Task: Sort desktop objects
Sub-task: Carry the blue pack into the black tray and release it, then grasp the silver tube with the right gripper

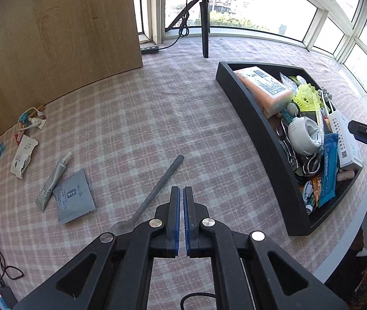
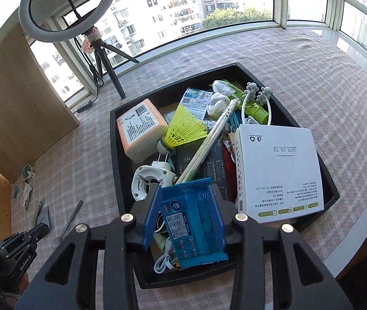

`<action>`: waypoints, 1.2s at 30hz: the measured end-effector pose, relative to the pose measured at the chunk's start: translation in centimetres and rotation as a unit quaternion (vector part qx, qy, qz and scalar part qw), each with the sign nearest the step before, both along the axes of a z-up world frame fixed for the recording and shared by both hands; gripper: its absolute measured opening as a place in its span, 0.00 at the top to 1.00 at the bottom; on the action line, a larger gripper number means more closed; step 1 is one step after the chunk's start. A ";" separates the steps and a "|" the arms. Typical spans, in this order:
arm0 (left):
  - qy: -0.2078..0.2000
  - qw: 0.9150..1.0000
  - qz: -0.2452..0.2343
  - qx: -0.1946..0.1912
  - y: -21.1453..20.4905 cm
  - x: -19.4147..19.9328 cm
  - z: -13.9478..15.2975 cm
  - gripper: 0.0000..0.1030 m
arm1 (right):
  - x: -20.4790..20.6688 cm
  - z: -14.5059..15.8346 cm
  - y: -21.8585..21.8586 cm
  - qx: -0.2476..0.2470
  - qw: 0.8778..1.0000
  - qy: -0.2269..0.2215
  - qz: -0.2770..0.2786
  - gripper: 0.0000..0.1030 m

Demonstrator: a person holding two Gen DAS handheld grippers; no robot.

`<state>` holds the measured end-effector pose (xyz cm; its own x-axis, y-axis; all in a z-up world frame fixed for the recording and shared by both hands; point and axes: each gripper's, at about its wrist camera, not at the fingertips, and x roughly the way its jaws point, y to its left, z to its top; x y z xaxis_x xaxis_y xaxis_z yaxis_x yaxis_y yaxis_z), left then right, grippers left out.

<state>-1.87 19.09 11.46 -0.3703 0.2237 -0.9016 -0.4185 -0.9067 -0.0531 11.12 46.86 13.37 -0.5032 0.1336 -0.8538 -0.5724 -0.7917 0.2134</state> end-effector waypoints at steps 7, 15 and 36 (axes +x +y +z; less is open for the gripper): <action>0.002 0.999 0.049 -0.015 -5.3 -1.3 -0.6 0.96 | -3.9 -0.9 -4.8 -0.018 0.998 0.000 0.066 0.65; -0.007 0.993 0.110 -0.035 -13.5 -3.5 -2.2 0.96 | -9.7 -2.4 -12.4 -0.049 0.986 -0.012 0.157 0.65; -0.019 0.998 -0.004 -0.066 -19.2 -9.4 -7.9 0.61 | -27.0 -10.9 -30.9 -0.167 0.940 -0.129 0.270 0.65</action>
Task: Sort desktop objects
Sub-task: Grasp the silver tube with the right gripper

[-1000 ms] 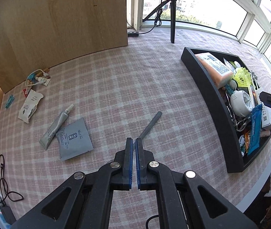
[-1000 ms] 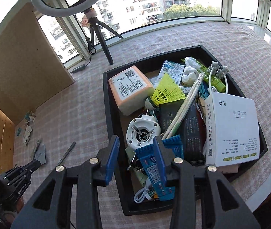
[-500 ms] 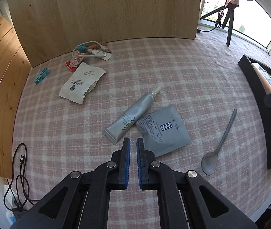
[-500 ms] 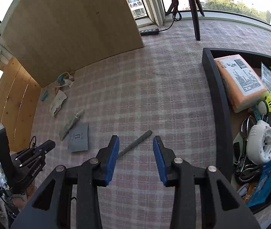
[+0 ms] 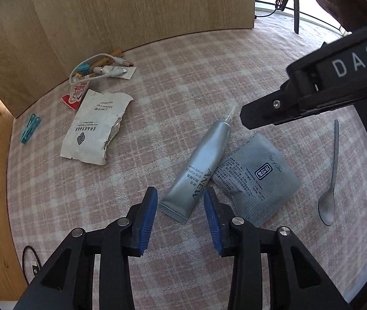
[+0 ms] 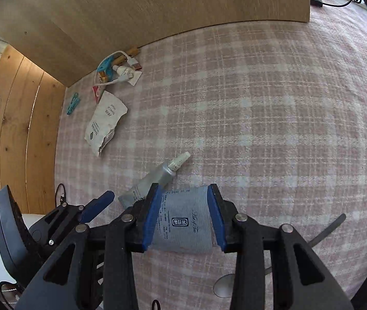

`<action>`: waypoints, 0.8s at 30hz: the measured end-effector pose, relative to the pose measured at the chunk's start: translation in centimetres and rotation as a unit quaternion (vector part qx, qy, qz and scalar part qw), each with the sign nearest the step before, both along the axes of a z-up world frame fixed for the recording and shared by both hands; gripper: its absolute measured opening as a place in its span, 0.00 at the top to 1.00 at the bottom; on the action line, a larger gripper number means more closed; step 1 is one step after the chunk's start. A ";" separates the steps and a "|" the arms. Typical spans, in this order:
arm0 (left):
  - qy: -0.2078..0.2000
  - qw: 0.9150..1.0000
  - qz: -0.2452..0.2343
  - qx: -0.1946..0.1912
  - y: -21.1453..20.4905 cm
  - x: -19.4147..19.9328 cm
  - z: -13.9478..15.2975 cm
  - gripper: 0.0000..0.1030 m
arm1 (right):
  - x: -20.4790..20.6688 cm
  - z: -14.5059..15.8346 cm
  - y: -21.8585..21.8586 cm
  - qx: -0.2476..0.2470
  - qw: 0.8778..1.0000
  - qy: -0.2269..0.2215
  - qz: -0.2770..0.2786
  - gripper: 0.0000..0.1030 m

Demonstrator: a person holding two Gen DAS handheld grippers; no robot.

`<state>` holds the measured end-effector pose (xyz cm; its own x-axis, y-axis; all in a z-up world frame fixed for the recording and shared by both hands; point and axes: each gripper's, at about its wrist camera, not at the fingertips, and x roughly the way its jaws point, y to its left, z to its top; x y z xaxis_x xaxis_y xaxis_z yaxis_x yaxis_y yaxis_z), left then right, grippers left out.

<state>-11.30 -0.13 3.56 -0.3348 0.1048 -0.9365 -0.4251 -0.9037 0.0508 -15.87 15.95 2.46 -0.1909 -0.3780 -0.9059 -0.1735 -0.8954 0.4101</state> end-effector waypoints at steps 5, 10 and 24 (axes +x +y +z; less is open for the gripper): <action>-0.006 1.000 -0.012 -0.001 0.3 -0.9 -0.9 0.56 | -1.2 -1.5 -0.6 -0.020 0.999 -0.021 -0.017 0.65; -0.010 1.000 -0.013 0.027 0.0 -1.3 -0.9 0.61 | -1.7 -2.2 -1.2 -0.025 0.999 -0.028 -0.021 0.65; -0.016 0.996 0.004 0.092 -0.4 -1.1 -0.5 0.77 | -3.5 -2.4 -5.3 -0.016 1.000 -0.018 -0.008 0.79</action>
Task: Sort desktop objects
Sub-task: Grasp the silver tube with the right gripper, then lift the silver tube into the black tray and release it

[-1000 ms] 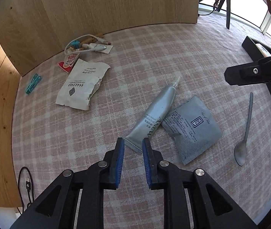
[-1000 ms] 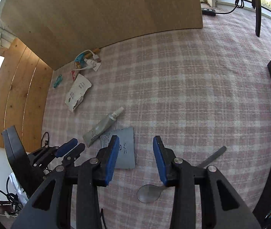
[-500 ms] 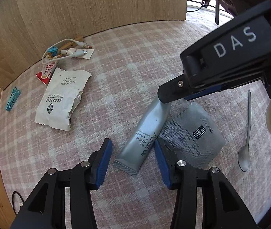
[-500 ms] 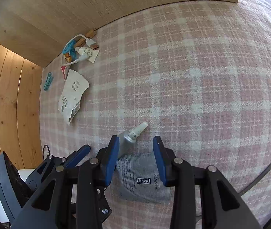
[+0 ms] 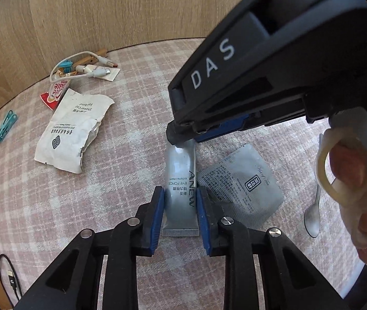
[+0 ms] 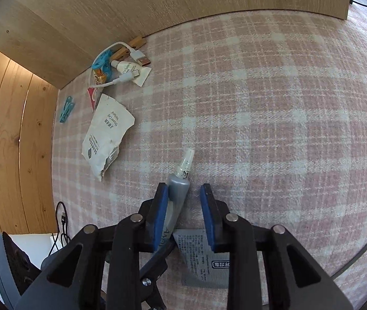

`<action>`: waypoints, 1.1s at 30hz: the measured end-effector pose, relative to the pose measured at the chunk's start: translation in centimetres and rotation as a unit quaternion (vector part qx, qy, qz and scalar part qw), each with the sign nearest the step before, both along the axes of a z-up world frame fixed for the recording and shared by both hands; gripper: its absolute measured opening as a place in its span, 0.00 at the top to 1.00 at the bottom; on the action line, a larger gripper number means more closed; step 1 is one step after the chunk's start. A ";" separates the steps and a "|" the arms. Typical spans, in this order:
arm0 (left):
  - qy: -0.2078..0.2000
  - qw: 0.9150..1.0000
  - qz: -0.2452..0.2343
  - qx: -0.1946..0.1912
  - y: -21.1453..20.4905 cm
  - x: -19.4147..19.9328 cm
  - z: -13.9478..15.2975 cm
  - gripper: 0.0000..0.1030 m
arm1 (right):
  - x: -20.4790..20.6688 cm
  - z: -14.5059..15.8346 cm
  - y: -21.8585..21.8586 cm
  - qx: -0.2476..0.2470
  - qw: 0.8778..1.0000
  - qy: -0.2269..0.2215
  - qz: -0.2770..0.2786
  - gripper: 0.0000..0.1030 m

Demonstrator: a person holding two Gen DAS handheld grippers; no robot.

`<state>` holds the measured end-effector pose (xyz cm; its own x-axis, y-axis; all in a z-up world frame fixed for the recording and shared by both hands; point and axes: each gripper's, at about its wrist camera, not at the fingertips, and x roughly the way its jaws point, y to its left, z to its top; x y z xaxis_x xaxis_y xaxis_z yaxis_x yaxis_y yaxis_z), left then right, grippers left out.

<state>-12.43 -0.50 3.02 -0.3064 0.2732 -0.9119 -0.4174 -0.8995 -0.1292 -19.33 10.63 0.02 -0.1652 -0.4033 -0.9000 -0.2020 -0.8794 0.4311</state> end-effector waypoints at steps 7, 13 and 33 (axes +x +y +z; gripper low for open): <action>0.000 0.999 0.029 0.027 -0.5 0.0 0.1 0.77 | -0.5 -0.1 -1.6 0.007 1.000 0.012 0.016 0.81; 0.010 0.999 0.035 0.025 -0.2 0.2 1.6 0.77 | 0.2 1.0 -1.9 -0.017 0.999 0.025 0.013 0.83; 0.075 0.990 -0.103 0.067 17.9 3.2 11.8 0.77 | 8.8 11.3 19.5 -0.030 0.982 0.132 -0.131 0.84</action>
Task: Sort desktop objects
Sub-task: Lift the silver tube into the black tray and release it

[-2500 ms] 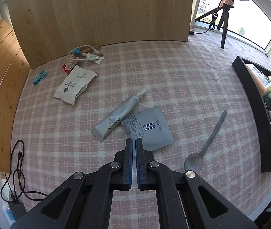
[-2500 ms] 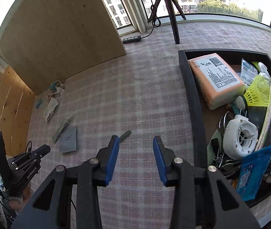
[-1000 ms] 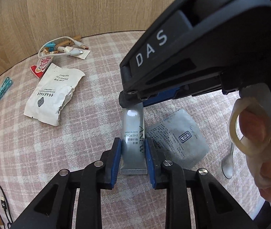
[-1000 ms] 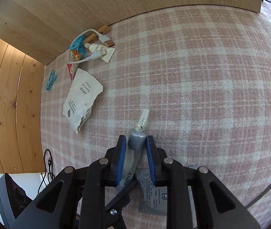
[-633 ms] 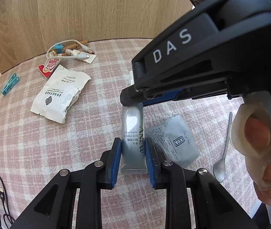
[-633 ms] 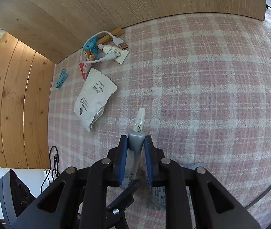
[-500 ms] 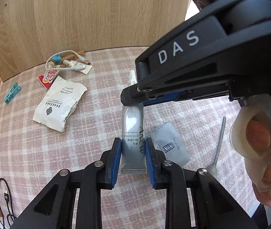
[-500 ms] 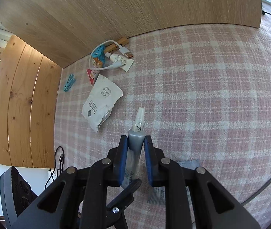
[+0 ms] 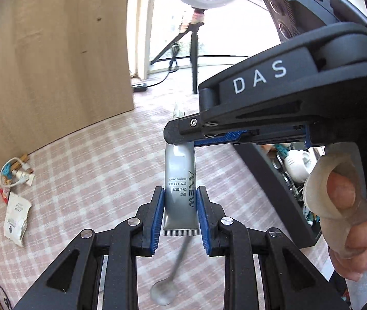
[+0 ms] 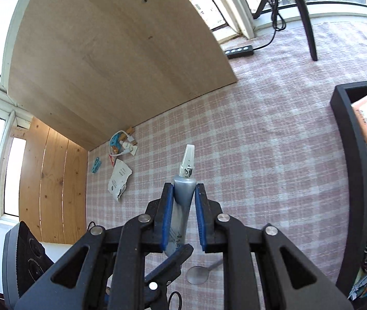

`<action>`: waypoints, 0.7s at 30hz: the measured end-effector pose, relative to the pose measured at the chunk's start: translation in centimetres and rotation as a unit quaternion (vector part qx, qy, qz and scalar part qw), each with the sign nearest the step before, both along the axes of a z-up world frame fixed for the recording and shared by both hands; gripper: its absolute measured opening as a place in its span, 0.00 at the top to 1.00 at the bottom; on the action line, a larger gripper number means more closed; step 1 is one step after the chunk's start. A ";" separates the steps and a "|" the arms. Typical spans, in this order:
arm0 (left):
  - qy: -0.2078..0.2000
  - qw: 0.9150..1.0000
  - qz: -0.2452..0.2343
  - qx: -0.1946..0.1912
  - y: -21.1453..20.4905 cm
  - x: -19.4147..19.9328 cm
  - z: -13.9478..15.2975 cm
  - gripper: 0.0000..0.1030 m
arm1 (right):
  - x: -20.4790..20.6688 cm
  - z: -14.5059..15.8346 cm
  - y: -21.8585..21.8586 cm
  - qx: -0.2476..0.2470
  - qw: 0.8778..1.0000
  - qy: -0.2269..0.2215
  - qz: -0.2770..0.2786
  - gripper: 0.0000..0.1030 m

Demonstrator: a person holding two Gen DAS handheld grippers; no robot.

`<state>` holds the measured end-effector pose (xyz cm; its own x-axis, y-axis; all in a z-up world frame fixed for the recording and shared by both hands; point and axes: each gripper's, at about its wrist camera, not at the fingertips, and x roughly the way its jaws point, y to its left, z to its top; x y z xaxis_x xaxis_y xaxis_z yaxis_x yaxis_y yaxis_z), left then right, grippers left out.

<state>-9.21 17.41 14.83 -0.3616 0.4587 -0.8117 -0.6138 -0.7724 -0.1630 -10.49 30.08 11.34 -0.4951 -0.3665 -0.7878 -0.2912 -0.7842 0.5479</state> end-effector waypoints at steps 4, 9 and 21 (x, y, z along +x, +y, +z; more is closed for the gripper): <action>-0.002 0.998 -0.053 0.016 6.9 1.2 1.2 0.77 | 4.1 1.3 7.2 -0.001 0.998 0.010 -0.060 0.84; -0.001 0.993 -0.115 0.021 15.4 4.0 2.2 0.77 | 9.5 2.5 15.7 0.009 0.992 0.012 -0.125 0.84; 0.015 0.990 -0.139 -0.031 22.4 8.4 1.9 0.70 | 17.4 3.4 24.4 0.081 0.975 -0.005 -0.205 0.62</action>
